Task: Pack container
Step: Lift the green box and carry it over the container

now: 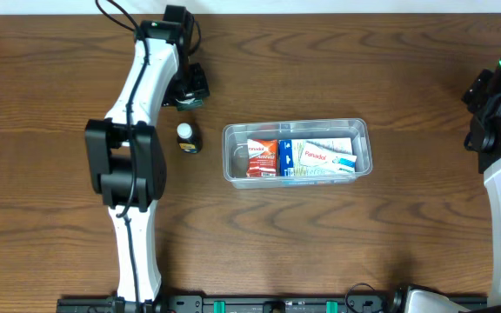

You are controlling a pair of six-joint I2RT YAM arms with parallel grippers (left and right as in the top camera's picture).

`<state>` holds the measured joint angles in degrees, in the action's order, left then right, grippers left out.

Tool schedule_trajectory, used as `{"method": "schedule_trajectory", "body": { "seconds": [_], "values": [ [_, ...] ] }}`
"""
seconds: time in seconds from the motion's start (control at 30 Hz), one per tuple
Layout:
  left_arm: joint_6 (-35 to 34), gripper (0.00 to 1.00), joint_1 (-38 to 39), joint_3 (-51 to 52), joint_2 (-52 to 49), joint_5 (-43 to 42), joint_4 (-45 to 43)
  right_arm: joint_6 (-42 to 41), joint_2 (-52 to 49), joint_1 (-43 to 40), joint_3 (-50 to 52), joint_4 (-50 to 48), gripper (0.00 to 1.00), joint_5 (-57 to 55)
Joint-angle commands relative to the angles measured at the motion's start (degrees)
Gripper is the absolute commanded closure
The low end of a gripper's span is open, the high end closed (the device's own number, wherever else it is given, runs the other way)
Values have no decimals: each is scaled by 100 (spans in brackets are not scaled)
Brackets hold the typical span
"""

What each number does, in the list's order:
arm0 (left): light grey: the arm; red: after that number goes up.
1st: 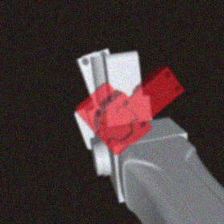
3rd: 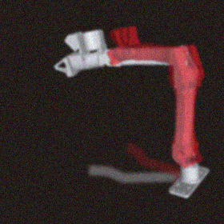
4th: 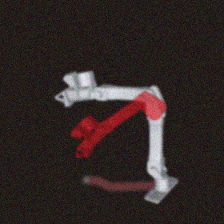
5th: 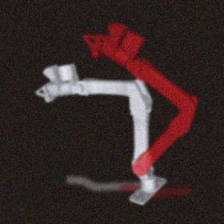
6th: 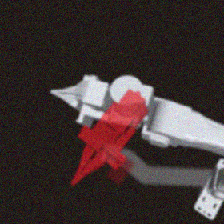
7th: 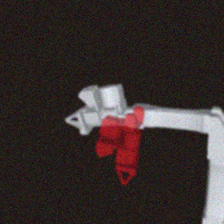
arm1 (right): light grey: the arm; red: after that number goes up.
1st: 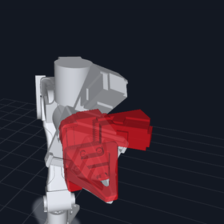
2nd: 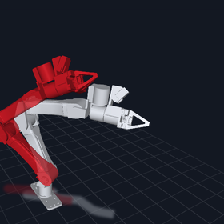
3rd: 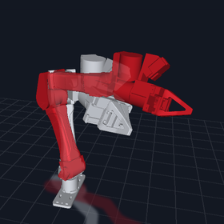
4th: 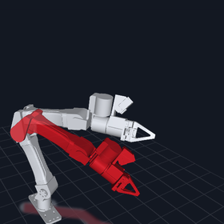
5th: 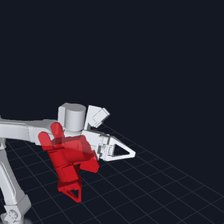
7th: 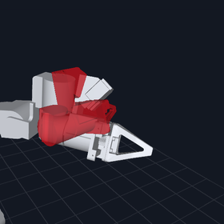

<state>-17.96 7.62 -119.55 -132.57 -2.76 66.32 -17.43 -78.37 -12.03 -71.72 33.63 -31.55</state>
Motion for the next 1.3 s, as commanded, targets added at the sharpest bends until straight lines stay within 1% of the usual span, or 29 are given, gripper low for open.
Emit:
{"method": "schedule_trajectory", "body": {
  "seconds": [0.0, 0.33, 0.47, 0.63, 0.83, 0.97, 1.1, 1.27],
  "values": [
    [33, 34, -2, -39, 417, 81, 236, -76, -20, -37, 0, 9, 1, -76],
    [35, 34, 304, -39, 1355, 81, 1272, -76, -20, -37, 0, 9, 1, -76],
    [33, 34, 684, -39, 1637, 79, 1572, -76, -20, -37, 0, 9, 1, -76],
    [-107, 34, 1340, -28, 1683, 79, 1869, -76, -20, -37, 0, 9, 1, -76],
    [-608, 34, 2170, 105, 1683, 83, 1867, -76, -20, -37, 0, 9, 1, -76],
    [-876, 34, 2553, 201, 1683, 85, 1864, -76, -17, -37, 0, 9, 1, -76],
    [-1137, 34, 2826, 474, 1683, 87, 1755, -76, -20, -37, 0, 9, 1, -76],
    [-1419, 34, 3036, 1056, 1683, 87, 1351, -76, -20, -37, 0, 9, 1, -76]
  ]
}}
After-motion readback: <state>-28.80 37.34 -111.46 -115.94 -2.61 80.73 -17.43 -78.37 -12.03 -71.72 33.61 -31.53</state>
